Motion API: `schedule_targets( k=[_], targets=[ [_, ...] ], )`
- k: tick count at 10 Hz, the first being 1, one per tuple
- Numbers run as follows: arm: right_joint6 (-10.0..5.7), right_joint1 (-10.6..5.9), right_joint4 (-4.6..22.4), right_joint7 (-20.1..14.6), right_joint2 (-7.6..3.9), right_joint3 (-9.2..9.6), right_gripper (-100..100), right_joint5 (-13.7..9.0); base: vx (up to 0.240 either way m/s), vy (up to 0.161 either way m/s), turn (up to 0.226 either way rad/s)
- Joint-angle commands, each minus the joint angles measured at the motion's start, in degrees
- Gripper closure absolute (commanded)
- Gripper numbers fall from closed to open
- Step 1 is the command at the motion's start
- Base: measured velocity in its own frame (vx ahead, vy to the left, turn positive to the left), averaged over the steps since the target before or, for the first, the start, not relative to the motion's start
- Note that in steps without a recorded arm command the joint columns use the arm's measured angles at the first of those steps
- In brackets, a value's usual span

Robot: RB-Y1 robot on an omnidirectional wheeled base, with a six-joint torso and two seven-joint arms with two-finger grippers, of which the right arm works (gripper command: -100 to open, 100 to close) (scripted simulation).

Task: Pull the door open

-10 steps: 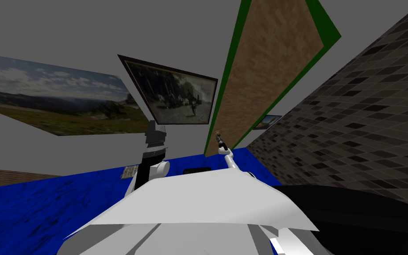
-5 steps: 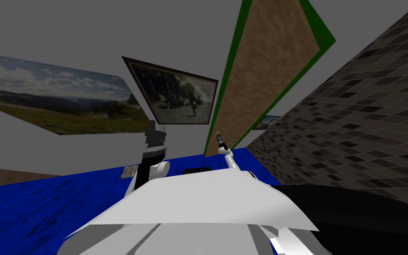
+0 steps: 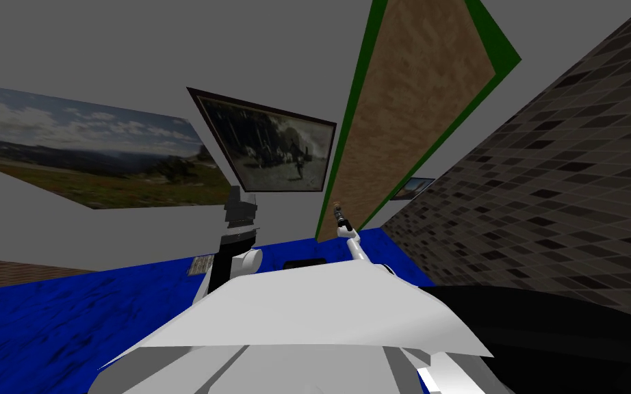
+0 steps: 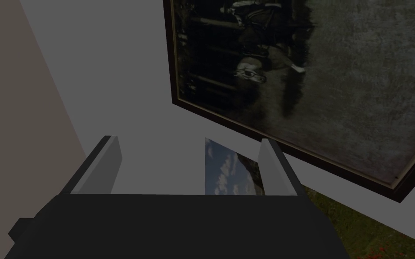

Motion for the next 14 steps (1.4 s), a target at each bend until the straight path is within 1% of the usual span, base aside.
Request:
schedule_targets(
  k=[1, 2, 4, 6, 7, 14],
  targets=[
    [2.07, -0.39, 0.8, -0.4, -0.07, -1.96, 100, -2.4, -0.046, 0.011, 0.042],
    [3.42, -0.90, 1.3, -0.6, 0.09, -2.94, 100, -4.1, -0.045, -0.011, 0.010],
    [3.42, -0.90, 1.3, -0.6, 0.09, -2.94, 100, -4.1, -0.033, -0.011, 0.001],
    [6.62, -2.09, 2.4, -1.2, 0.48, -5.27, 100, -7.7, -0.024, -0.026, -0.015],
    [6.62, -2.09, 2.4, -1.2, 0.48, -5.27, 100, -8.1, -0.025, -0.021, 0.035],
    [6.62, -2.09, 2.4, -1.2, 0.48, -5.27, 100, -8.1, -0.003, -0.001, 0.001]
  ],
)
